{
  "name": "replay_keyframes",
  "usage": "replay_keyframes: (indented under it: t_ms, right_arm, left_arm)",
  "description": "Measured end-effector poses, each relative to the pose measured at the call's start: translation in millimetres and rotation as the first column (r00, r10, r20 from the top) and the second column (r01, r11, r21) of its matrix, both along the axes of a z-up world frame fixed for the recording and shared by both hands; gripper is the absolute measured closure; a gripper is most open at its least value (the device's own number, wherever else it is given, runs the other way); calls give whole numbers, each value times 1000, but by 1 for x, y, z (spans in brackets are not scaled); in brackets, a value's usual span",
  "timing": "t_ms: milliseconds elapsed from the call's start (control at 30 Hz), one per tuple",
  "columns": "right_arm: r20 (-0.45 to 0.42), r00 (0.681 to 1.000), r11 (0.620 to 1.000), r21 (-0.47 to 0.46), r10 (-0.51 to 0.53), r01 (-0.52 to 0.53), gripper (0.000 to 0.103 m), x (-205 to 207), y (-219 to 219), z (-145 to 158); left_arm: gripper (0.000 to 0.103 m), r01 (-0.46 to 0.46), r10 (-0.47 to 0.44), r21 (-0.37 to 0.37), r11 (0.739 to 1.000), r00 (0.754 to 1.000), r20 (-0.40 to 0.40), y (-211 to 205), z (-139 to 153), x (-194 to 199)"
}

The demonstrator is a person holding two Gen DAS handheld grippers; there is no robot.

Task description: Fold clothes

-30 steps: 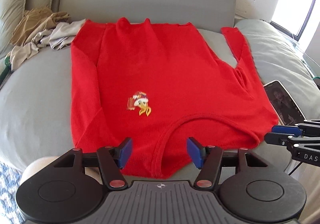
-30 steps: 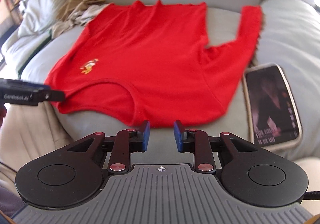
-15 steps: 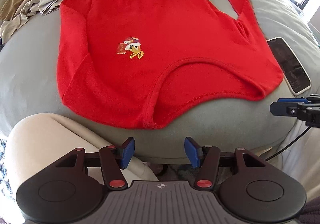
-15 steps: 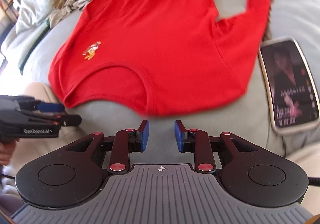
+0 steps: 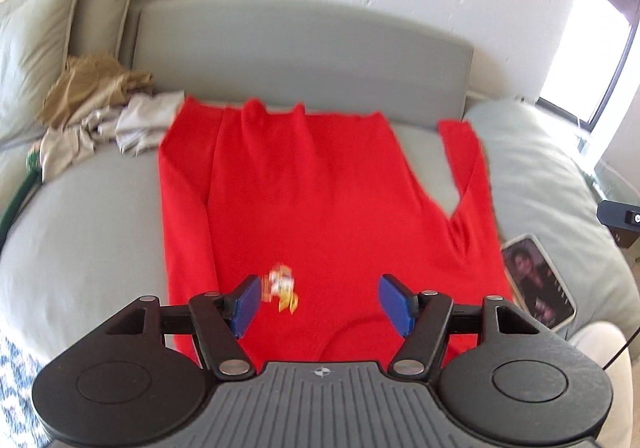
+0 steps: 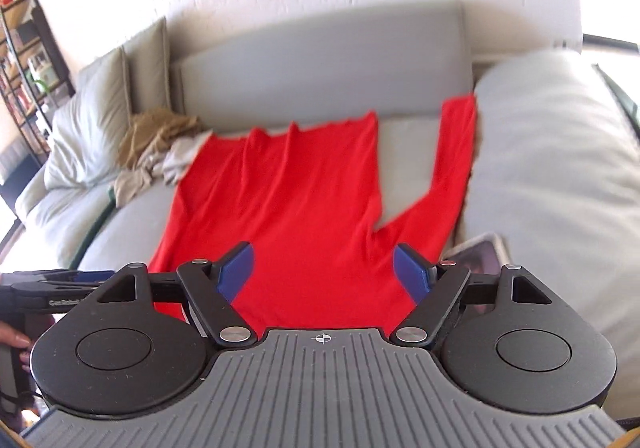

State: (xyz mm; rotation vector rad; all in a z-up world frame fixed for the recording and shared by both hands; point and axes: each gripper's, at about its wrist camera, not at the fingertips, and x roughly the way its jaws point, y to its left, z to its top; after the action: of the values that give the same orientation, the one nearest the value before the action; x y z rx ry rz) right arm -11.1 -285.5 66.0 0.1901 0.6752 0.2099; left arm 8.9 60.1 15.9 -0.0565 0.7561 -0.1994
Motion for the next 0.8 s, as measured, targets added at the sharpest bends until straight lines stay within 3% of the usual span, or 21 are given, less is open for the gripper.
replay_keyframes:
  t_ms: [233,333,367,467,600,633,667,800]
  right_arm:
    - [54,997,998,37,-58,56,25,54,-37,48]
    - [52,994,995,15,-96,95,33,98,-45,50]
    - [43,992,993,6,-117,117,45,117,-50,46]
    - [-23,982,982,25,-188,189,56,186,-79,23]
    - [-109,961,962,67,-255,263,55,278,-110,-12]
    - [-130,954,957,75,-270,281,50,298,-118,-23]
    - [-151,946,951,81,-286,300,45,317,-125,-34]
    - [-254,898,920,64,-359,387,48,372,-150,-86]
  left_arm:
    - [38,-61,62,-12,998,989,138,-5,37,47]
    - [38,-81,82,-15,997,985,152,-13,36,73]
    - [38,-85,87,-19,996,985,148,-17,33,83]
    - [37,-115,118,-33,993,986,120,-28,21,116]
    - [37,-189,191,-26,982,975,115,-38,2,156]
    - [37,-201,202,-19,979,973,112,-41,-5,166]
    - [37,-198,199,-17,980,975,101,-45,-11,176]
    - [37,-142,144,-31,989,988,50,-61,-35,205]
